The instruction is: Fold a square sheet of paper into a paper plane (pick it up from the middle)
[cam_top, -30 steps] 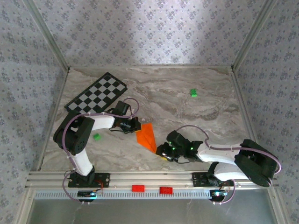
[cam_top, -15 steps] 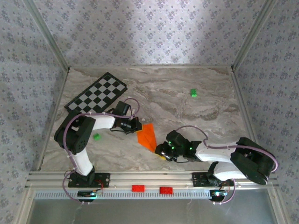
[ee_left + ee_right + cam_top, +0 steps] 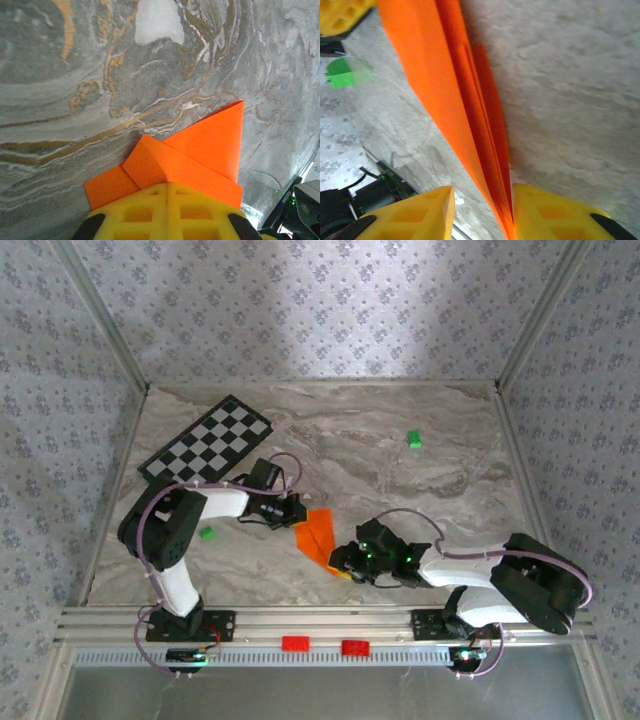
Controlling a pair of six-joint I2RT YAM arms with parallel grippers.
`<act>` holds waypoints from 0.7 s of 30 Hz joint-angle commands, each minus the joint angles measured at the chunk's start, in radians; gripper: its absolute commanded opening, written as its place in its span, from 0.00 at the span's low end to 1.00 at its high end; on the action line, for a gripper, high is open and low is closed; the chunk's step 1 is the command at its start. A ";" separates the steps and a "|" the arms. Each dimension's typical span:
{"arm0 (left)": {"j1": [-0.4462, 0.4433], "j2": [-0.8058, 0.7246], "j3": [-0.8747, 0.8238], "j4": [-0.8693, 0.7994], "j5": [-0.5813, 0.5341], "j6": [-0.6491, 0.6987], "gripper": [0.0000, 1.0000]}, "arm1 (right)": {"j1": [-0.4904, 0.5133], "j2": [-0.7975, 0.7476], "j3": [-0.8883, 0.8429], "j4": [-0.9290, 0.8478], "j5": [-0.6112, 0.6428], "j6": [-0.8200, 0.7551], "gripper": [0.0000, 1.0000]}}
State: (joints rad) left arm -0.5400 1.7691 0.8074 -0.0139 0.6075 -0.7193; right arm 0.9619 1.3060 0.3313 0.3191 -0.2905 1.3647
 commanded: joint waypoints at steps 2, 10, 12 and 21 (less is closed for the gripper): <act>-0.012 0.029 -0.024 -0.046 -0.012 -0.003 0.00 | 0.001 -0.013 -0.006 0.071 0.032 -0.043 0.36; -0.012 0.023 -0.021 -0.050 -0.012 -0.003 0.00 | -0.008 -0.009 -0.001 0.061 0.043 -0.077 0.33; -0.012 0.020 -0.023 -0.046 -0.012 -0.005 0.00 | -0.012 0.001 -0.001 0.062 0.047 -0.090 0.30; -0.013 -0.071 0.001 -0.032 -0.015 -0.039 0.03 | -0.011 0.030 0.004 0.038 0.023 -0.214 0.07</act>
State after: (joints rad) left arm -0.5457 1.7592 0.8074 -0.0200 0.6041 -0.7395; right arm 0.9535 1.3323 0.3317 0.3706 -0.2665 1.2201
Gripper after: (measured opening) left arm 0.049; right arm 0.080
